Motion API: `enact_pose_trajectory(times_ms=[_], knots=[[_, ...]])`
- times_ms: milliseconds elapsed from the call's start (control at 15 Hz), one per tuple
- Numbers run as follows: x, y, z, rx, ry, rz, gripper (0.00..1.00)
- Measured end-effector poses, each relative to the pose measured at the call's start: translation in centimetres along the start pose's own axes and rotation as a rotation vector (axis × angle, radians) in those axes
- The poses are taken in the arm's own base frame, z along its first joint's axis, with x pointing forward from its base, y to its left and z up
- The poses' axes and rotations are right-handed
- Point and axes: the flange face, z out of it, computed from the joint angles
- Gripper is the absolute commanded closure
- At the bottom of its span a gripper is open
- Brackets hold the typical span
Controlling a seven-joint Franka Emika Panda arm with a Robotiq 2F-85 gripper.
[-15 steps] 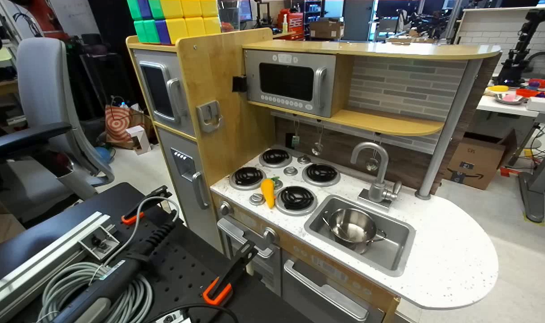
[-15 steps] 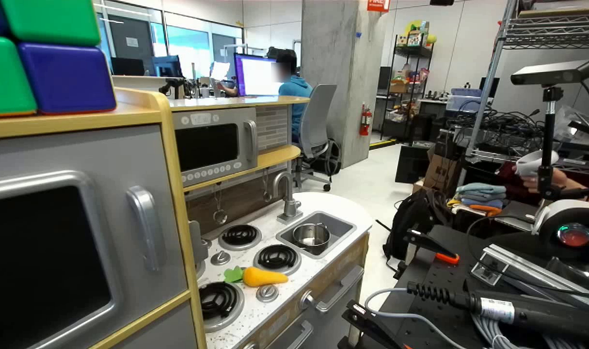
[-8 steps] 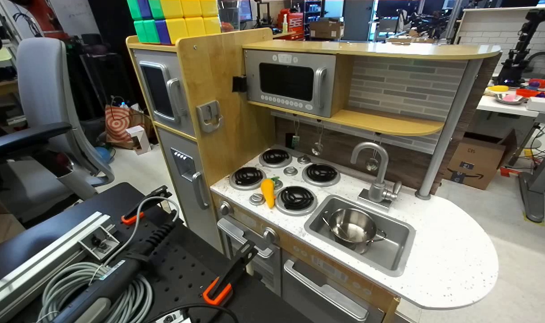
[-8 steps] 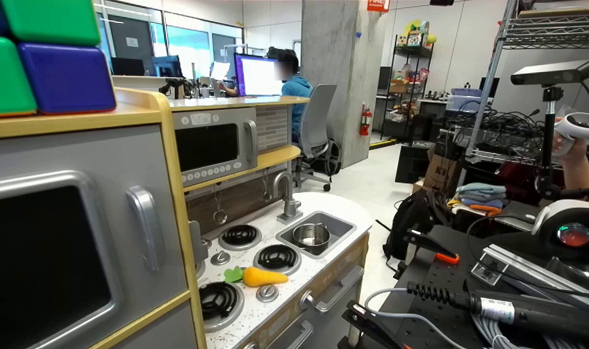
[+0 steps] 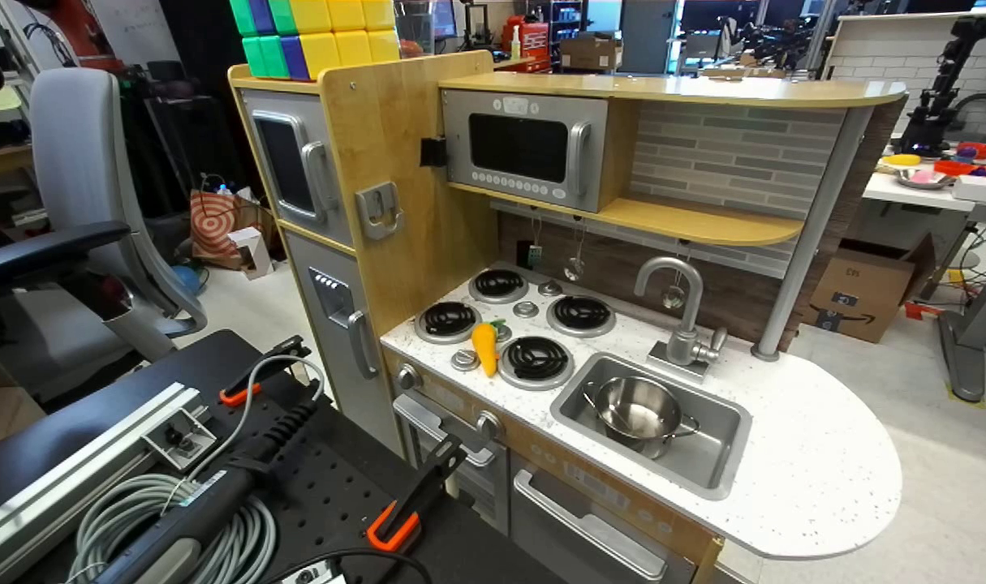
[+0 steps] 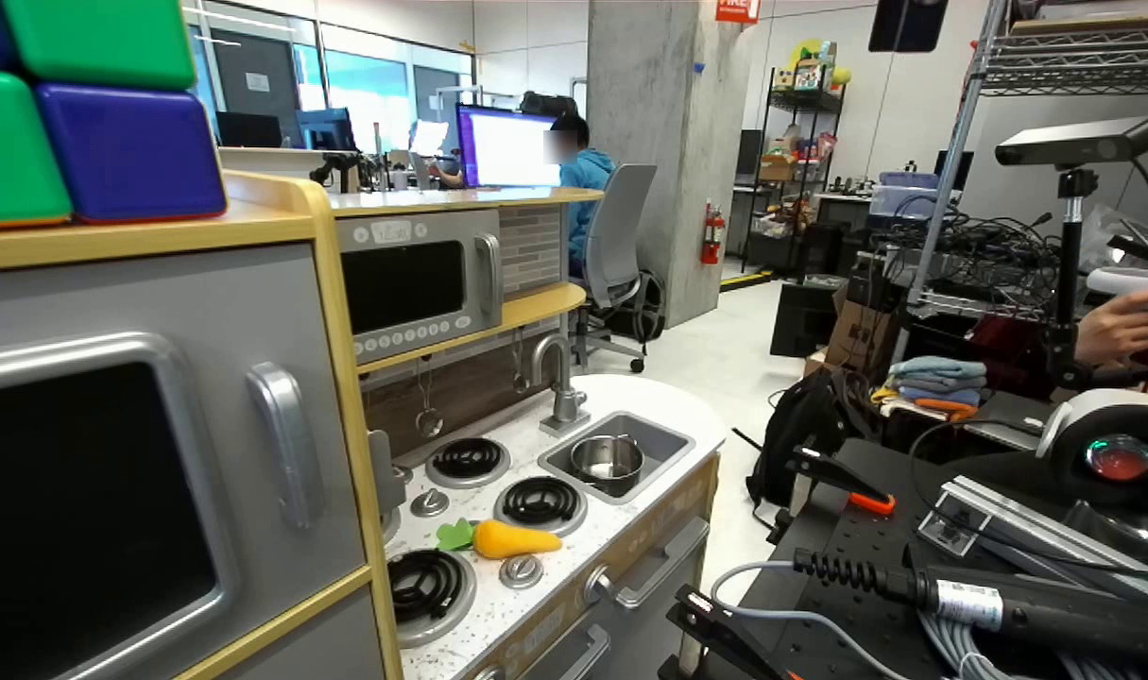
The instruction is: Put the carrot plush in the pot
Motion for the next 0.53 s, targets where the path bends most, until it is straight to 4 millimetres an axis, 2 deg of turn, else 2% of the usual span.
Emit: enact_pose_trajectory(times_ms=[333,533], knots=[[-1.8,1.5,4.7,0.108,-0.044,-0.244,0.0],[-2.1,1.8,7.4,0.109,-0.123,-0.351,0.0]])
